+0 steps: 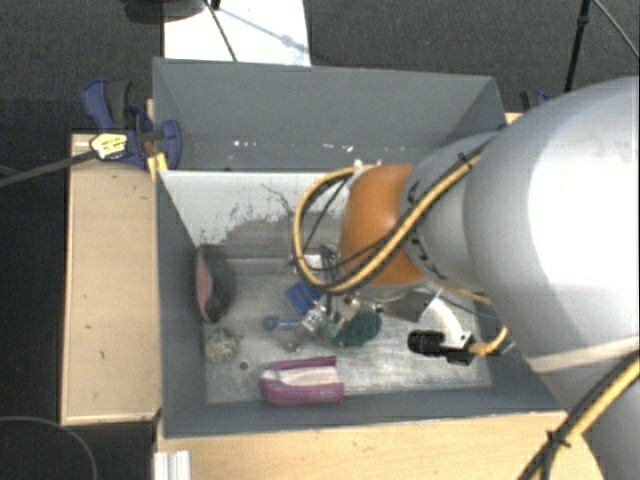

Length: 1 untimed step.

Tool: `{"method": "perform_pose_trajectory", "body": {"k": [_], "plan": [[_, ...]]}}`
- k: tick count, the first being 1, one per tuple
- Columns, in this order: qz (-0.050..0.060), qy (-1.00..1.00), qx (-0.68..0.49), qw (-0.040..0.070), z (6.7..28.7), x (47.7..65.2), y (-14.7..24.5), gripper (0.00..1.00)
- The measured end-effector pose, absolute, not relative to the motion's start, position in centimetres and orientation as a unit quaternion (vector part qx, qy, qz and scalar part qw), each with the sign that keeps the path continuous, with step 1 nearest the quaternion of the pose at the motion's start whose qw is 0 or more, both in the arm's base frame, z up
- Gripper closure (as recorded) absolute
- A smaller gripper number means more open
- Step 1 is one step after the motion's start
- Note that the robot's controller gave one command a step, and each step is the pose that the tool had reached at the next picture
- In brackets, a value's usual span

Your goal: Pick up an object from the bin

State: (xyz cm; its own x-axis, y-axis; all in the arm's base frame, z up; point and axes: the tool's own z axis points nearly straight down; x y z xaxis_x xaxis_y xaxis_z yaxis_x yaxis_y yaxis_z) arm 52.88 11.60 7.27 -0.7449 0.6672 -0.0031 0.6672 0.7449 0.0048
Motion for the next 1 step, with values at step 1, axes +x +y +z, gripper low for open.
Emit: {"method": "perform_pose_trajectory", "body": {"k": [1], "plan": [[0.001, 0.934, 0.357, 0.001, 7.42, 52.98, 11.61, 0.00]]}}
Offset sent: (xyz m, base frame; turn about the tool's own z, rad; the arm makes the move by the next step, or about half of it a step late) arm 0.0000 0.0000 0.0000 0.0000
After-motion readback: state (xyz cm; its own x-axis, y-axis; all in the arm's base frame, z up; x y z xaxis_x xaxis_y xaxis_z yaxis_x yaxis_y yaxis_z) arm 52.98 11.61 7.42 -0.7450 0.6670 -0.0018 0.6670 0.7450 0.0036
